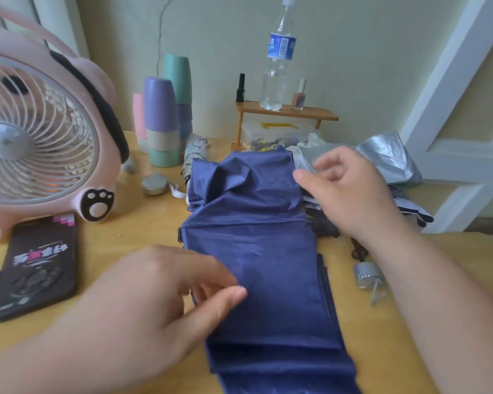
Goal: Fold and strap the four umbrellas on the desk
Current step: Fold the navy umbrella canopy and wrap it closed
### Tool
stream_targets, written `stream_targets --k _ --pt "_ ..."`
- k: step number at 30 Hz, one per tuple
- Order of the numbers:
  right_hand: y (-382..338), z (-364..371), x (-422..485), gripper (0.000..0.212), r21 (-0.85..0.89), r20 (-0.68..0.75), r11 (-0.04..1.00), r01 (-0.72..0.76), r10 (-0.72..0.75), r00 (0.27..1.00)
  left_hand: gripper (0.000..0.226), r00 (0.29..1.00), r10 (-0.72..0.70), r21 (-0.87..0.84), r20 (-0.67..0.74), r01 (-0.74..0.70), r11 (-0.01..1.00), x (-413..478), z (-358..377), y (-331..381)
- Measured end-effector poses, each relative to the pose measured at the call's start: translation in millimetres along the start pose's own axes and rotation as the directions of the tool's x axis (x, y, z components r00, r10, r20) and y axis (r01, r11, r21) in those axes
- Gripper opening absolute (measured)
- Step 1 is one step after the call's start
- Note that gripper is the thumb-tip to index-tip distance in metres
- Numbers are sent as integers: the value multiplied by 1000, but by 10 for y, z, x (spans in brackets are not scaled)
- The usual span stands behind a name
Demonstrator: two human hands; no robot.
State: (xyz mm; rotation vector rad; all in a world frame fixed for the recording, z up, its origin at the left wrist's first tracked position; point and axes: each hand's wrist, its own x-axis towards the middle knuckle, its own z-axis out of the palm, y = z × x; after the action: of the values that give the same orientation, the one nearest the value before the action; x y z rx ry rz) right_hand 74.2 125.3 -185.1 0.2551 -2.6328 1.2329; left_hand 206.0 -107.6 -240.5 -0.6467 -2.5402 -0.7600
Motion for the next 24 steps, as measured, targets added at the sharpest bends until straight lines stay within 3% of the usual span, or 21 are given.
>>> stream_targets --k 1,3,6,7,10,13,16,19,22,24 --pt "-13 64 117 44 88 -58 996 6 -1 998 19 995 -45 -30 -93 43 999 2 47 -94" --pt "-68 217 277 73 193 20 981 -1 -3 1000 15 951 -181 -48 -252 175 983 69 130 -199" --pt "-192 378 436 90 347 94 938 -20 -13 995 10 879 -273 -44 -390 279 959 125 165 -376" --pt "-235 383 463 91 410 92 912 -16 -24 995 4 865 -296 -42 -406 305 951 139 170 -433" --pt "-315 318 454 83 524 88 852 7 -62 994 39 863 -335 25 -377 372 928 192 212 -550" --pt "-216 219 429 71 632 68 774 24 -86 994 61 883 -399 74 -247 428 901 234 268 -589" --pt "-85 122 364 61 808 82 589 -12 -93 992 58 886 -435 103 -164 453 885 248 294 -598" --pt "22 39 289 56 880 130 463 -106 -21 991 46 910 -376 127 -176 400 907 252 327 -612" --pt "100 -6 158 61 885 203 433 -169 -33 979 46 915 -350 132 -201 380 916 252 343 -619" --pt "90 -22 1 59 860 251 469 -200 -47 967 48 923 -287 119 -256 325 938 237 314 -593"
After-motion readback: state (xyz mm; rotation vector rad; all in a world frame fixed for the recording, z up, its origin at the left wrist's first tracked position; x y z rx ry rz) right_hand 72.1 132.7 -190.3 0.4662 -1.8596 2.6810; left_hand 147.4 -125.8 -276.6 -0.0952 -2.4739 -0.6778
